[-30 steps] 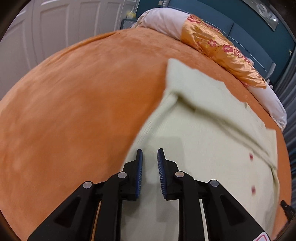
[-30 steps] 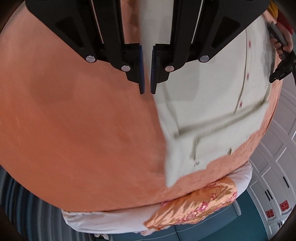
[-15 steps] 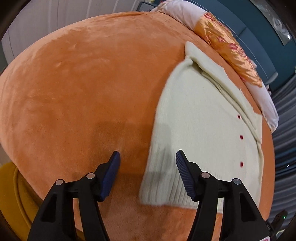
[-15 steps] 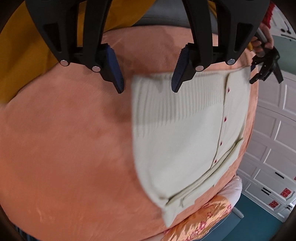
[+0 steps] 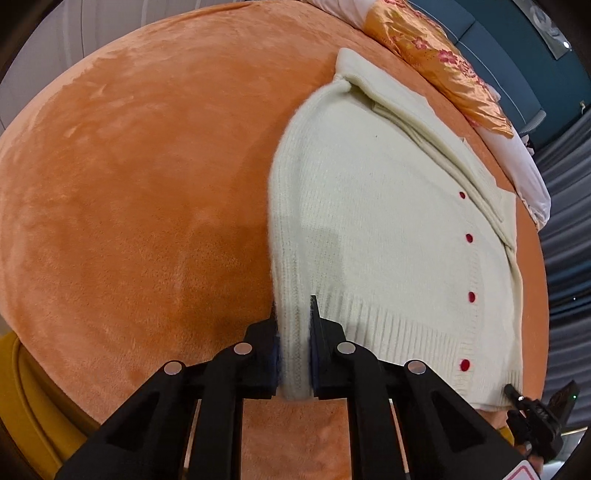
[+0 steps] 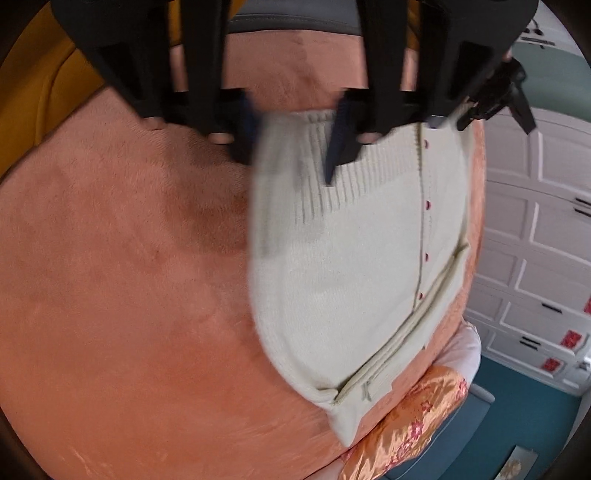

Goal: Fold small clothes
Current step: 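Grasp the ribbed hem with both grippers, fold it up to the collar, release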

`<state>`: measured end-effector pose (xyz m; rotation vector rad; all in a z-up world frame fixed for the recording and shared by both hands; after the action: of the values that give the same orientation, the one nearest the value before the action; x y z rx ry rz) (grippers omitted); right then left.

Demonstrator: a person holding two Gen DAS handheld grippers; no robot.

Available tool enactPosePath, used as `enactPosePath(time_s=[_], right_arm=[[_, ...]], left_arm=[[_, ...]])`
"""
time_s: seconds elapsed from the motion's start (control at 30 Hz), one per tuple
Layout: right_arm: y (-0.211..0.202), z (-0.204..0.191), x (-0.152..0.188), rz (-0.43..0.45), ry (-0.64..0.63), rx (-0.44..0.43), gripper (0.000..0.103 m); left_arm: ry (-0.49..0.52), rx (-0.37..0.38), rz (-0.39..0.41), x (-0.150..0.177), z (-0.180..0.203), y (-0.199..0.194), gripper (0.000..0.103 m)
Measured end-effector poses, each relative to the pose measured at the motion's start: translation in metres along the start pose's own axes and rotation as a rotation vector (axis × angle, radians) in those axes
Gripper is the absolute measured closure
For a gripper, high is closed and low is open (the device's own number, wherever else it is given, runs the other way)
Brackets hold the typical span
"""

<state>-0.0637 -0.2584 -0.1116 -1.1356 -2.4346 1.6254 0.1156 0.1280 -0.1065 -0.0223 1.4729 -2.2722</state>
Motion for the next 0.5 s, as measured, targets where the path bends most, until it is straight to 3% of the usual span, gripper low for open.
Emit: enactPosePath(time_s=[0.3,0.5], right_arm=[[-0.041,-0.017,0.003,0.061,-0.125,0.055,0.096],[-0.07,-0.013,0.035,-0.017,-0.215,0.088,0.097]], left_arm=[[0.112,0.036,0.044,0.012,0.018,-0.048,0.096],[0.179,-0.013,-0.015,0.055,-0.005,-0.074,0.096]])
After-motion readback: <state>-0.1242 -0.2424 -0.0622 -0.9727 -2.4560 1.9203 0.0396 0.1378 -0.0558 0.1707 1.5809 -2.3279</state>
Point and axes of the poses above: each gripper's, at about its wrist camera, not at the fingertips, and y roughly the way its jaws point, z to its right, x to its underside, the point moved 5 cm from there along y, roughly the way its jaws point, and after that the axes turned 15 degrees about -y, right-handed, at the moved point
